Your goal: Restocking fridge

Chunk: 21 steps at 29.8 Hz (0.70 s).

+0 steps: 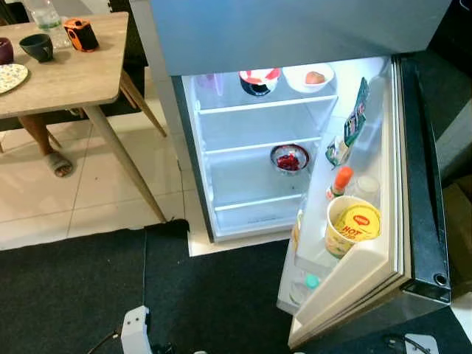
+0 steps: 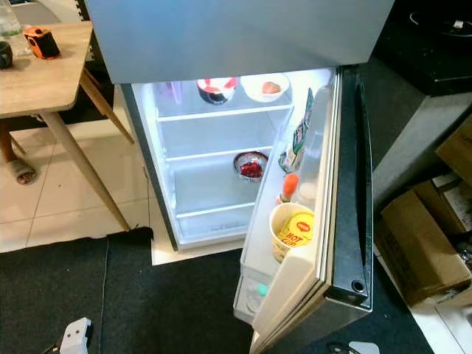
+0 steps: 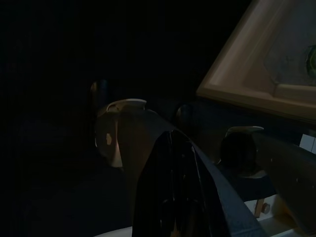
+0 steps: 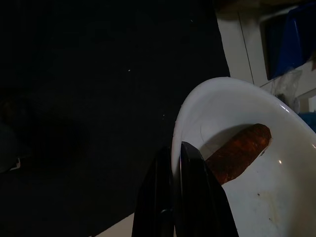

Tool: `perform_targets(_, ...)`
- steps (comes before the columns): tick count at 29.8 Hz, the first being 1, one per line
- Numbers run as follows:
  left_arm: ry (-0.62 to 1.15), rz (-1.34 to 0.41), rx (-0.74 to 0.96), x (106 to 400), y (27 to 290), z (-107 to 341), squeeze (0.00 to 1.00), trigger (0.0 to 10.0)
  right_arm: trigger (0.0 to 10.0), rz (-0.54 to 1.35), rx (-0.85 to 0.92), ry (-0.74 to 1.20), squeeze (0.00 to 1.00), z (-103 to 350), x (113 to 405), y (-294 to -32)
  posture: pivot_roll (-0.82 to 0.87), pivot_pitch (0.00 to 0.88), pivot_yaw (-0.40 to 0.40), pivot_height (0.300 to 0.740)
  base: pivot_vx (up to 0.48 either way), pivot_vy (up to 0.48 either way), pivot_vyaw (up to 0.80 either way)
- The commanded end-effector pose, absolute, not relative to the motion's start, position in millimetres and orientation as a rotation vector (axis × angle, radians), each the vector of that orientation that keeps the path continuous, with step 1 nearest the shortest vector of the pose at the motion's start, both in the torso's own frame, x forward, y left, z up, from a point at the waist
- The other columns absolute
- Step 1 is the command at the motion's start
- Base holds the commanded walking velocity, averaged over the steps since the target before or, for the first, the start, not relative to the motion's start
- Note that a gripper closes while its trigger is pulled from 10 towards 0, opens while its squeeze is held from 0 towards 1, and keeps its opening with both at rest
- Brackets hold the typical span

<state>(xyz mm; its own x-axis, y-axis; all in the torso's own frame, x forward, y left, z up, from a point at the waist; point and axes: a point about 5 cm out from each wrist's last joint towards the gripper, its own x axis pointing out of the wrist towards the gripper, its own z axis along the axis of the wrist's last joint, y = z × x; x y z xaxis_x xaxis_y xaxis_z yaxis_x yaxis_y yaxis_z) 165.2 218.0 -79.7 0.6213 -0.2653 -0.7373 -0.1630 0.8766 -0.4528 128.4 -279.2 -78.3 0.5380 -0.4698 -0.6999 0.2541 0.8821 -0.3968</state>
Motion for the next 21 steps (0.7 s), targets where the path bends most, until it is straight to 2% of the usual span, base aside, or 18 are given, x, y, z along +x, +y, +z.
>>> perform_targets(1,0.947,-0.05,-0.52,154.3,215.2,-85.4,0.0,10.0,10.0,-0.461,-0.239,0.943,0.0,-82.3,117.3,-279.8,-0.11,0.156,0.007,0.74,-0.277,0.0,0.0)
perform_targets(17,0.956,-0.061,-0.518,152.4,209.2,-87.5,0.0,10.0,10.0,-0.406,-0.268,0.958,0.0,-84.2,116.9,-275.4,-0.11,0.156,0.005,0.74,-0.296,0.0,0.0)
perform_targets(21,0.95,-0.06,-0.519,152.7,208.4,-87.4,0.0,10.0,10.0,-0.395,-0.274,0.961,0.0,-84.7,116.7,-274.2,-0.11,0.155,0.003,0.74,0.0,0.0,0.0)
